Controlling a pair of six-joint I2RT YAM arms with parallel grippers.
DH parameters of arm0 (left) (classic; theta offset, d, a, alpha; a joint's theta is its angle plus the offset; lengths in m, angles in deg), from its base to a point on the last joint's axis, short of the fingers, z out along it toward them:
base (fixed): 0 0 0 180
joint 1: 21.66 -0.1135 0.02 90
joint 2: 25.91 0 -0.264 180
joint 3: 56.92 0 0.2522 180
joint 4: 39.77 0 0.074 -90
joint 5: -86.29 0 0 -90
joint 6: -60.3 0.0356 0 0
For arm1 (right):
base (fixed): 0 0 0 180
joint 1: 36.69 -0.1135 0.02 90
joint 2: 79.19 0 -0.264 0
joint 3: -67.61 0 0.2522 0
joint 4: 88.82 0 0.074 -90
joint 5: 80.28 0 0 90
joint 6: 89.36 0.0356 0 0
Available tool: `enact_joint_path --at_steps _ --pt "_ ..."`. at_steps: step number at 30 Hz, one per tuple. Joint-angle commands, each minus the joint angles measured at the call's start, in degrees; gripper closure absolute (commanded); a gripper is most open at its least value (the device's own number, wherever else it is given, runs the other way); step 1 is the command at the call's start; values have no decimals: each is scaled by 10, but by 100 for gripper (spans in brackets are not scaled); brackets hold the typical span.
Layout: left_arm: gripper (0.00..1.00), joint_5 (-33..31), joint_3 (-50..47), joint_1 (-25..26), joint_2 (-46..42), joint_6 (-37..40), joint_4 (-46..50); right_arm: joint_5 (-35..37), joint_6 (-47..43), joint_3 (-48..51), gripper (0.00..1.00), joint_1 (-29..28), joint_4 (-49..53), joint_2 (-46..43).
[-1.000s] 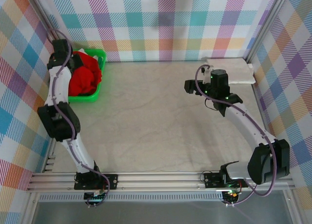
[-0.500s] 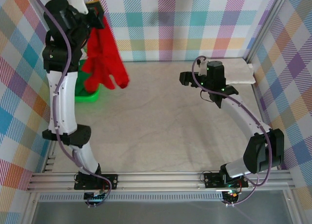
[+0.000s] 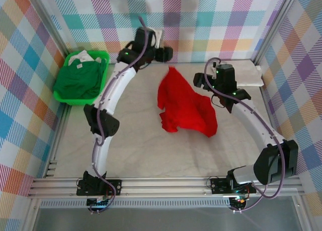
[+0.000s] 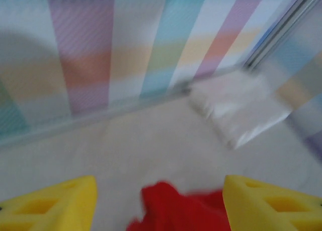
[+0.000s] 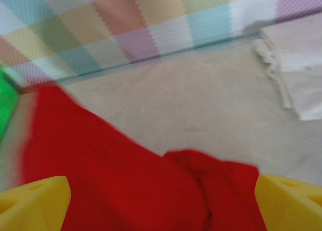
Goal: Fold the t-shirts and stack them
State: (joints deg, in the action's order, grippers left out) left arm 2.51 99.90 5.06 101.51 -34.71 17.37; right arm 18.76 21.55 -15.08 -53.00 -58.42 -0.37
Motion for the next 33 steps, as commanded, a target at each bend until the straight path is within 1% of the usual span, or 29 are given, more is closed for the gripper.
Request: enact_joint_path --at_steps 1,2,3,4,5,6,8,9,11,12,13,15,16,20,21,23,26,27,30,31,32,33 --pt "26 -49 -140 7 -145 -13 -2 35 -3 21 7 9 46 -36" --pt "26 -60 -254 11 -210 -16 -69 8 -23 32 8 8 37 -47" --pt "26 -68 -382 17 -286 -22 -151 -33 -33 42 9 7 31 -56" --pt "25 -66 -490 20 -348 -31 -219 -76 -43 48 10 5 35 -59" --pt "20 -62 -559 20 -385 -39 -254 -111 -53 51 11 -3 41 -58" --pt "19 -63 -614 20 -417 -47 -260 -132 -63 52 12 -19 53 -52" --pt "21 -53 -674 20 -438 -48 -222 -144 -89 49 13 -62 87 -27" --pt "22 -36 -704 21 -441 -49 -213 -139 -95 44 14 -82 112 -9" --pt "24 21 -762 24 -435 -64 -239 -116 -72 49 16 -97 138 17" --pt "25 42 -778 33 -426 -73 -257 -116 -60 57 17 -97 135 24" --pt "25 59 -790 46 -410 -80 -269 -136 -55 70 18 -97 119 29" --pt "29 64 -798 69 -377 -92 -308 -183 -43 80 19 -100 94 47" --pt "31 63 -805 74 -362 -106 -327 -195 -40 76 21 -107 92 66" --pt "34 51 -821 73 -305 -134 -394 -166 -48 46 25 -155 112 141" --pt "37 43 -819 72 -293 -135 -399 -167 -47 47 26 -162 104 152" --pt "39 27 -812 66 -264 -136 -412 -165 -35 54 28 -167 82 174" --pt "40 11 -795 43 -232 -145 -428 -151 -36 41 35 -169 77 209" --pt "41 12 -786 35 -222 -147 -427 -143 -37 37 38 -171 76 218" --pt "49 16 -765 22 -201 -148 -427 -115 -31 20 60 -172 79 244" --pt "52 10 -760 22 -200 -143 -425 -108 -29 16 72 -172 77 243" --pt "56 0 -758 22 -201 -140 -421 -109 -30 12 80 -171 79 240" --pt "59 -12 -759 21 -204 -138 -418 -111 -31 6 84 -172 85 230"
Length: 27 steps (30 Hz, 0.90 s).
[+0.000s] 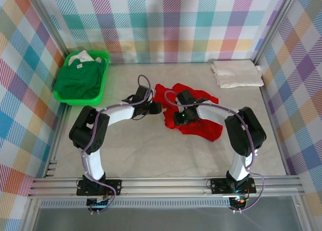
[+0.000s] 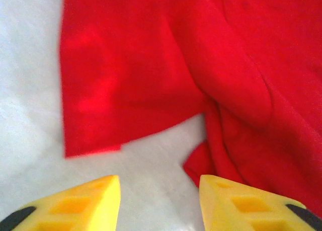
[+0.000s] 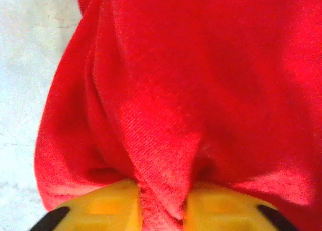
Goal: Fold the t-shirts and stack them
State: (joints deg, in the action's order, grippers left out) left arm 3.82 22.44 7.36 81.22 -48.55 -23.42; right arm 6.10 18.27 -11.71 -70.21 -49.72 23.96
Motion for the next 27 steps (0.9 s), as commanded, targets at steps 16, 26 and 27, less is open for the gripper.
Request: enact_joint_path --at_steps 16,26,27 --pt "86 31 168 -32 150 12 47 36 12 -10 76 23 50 -152" --pt "100 -59 56 -35 -14 5 36 0 -10 2 100 44 42 -145" --pt "100 -69 50 -34 -38 10 47 -3 -11 3 100 44 39 -147"
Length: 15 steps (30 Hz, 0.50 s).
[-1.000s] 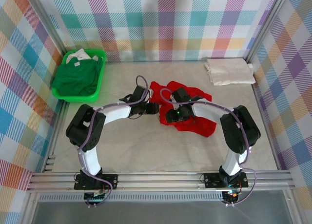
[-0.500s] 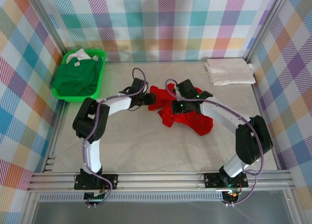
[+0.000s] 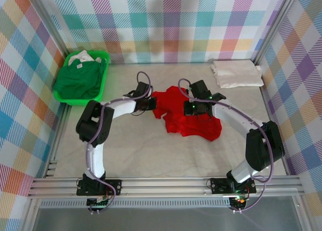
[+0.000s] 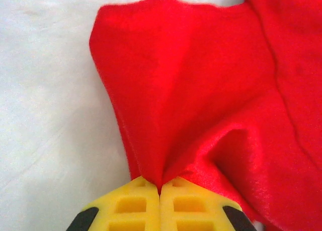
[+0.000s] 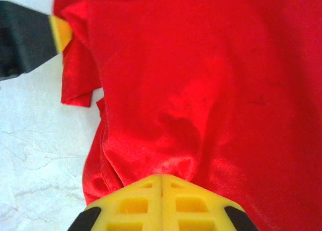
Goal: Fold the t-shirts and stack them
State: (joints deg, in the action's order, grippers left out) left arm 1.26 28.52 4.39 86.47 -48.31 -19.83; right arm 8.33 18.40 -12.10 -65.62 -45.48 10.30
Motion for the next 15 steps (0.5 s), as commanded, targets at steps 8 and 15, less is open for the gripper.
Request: enact_joint_path --at_steps 8,15 --pt "100 -155 -65 -28 -312 47 92 -41 13 36 59 15 -5 -22" --pt "100 -158 -56 -32 -355 92 156 -188 -40 102 50 -9 -82 -40"
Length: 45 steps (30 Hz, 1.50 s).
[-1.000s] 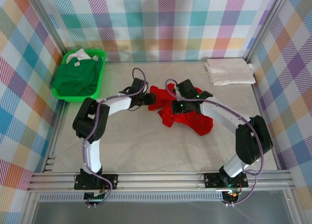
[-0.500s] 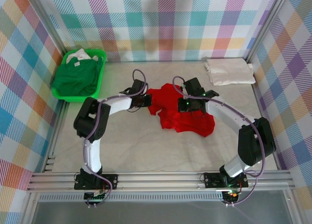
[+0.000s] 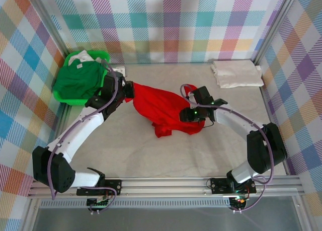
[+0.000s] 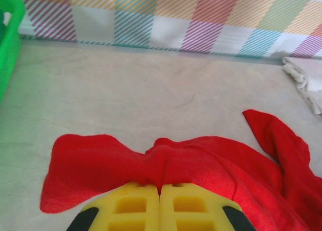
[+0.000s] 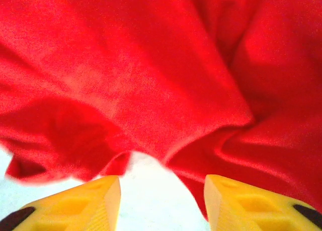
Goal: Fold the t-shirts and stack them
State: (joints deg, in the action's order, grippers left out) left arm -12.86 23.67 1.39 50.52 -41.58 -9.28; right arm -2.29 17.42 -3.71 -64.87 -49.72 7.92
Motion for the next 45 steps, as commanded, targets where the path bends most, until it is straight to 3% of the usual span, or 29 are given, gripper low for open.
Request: enact_joint_path --at_steps 1,6,13,18,21,24,31,37,45 --pt "100 -11 -12 -2 1 22 46 -75 -43 25 48 -31 -42 -16" --pt "100 -44 -20 -3 -11 8 54 29 -1 37 43 -47 -11 10" --pt "100 -45 -30 -9 -27 7 53 1 -52 81 36 -78 -79 3" --pt "100 -37 -26 -9 -34 1 54 62 -91 53 33 -115 -90 68" --pt "100 -36 -27 -9 -44 -1 52 63 -91 47 34 -118 -132 93" --pt "100 -36 -27 -9 -49 -2 57 58 -86 30 42 -124 -151 114" --pt "100 -43 -45 -10 -58 -10 50 50 -60 20 86 -125 -174 112" --pt "100 -51 -47 -12 -76 -15 47 61 -49 24 100 -124 -169 78" --pt "100 -88 -29 -16 -140 36 53 82 -55 34 100 -115 -141 -54"
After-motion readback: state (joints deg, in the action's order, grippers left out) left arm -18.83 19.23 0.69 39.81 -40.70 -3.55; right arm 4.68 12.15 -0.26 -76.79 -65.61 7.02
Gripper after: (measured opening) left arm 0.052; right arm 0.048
